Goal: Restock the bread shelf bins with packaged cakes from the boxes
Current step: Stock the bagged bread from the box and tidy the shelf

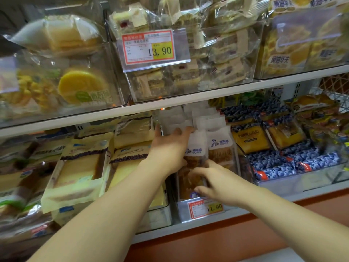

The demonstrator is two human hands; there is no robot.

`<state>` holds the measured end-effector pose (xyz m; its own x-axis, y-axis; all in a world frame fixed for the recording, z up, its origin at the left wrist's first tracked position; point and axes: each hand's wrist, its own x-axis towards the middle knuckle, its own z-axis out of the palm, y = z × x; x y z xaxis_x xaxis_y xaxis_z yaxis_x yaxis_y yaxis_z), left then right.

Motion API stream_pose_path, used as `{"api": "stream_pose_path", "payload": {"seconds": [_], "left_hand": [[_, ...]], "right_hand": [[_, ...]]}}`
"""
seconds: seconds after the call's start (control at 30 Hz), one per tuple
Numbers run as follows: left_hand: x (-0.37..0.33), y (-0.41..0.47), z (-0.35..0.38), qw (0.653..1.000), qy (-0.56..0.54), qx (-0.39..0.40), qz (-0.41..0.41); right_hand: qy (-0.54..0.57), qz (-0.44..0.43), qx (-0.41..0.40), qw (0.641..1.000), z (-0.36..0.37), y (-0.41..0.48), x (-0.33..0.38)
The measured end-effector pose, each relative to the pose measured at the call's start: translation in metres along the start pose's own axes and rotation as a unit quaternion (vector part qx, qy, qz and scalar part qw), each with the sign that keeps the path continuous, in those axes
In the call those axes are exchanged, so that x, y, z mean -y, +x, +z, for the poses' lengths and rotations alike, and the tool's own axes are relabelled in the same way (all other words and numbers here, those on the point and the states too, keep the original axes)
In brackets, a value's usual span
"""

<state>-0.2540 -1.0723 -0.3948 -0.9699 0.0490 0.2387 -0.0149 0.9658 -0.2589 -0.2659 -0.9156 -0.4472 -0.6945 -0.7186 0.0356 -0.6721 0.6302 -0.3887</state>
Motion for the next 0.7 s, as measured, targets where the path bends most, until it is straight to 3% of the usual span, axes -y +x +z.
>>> {"api": "stream_pose_path", "payload": {"seconds": [0.07, 0.23, 0.33, 0.47, 0.57, 0.7], "left_hand": [[0.004, 0.000, 0.000, 1.000, 0.019, -0.017, -0.003], [0.009, -0.001, -0.007, 0.997, -0.006, 0.066, -0.042], [0.008, -0.010, -0.012, 0.997, 0.020, 0.050, -0.050], [-0.006, -0.027, -0.013, 0.997, 0.066, -0.020, -0.020], [-0.023, -0.034, -0.008, 0.997, 0.081, 0.003, 0.003], [-0.031, -0.032, -0.006, 0.994, 0.091, 0.055, -0.001]], "right_hand": [[-0.004, -0.004, 0.007, 1.000, 0.003, 0.003, 0.003], [-0.013, -0.028, 0.049, 0.998, -0.002, 0.003, 0.003], [-0.012, -0.045, -0.010, 0.999, -0.018, -0.007, -0.009], [-0.194, -0.076, -0.109, 0.972, -0.022, -0.020, -0.035], [-0.290, -0.090, -0.125, 0.945, -0.019, -0.014, -0.052], [-0.316, -0.067, -0.088, 0.942, -0.022, -0.001, -0.055]]}}
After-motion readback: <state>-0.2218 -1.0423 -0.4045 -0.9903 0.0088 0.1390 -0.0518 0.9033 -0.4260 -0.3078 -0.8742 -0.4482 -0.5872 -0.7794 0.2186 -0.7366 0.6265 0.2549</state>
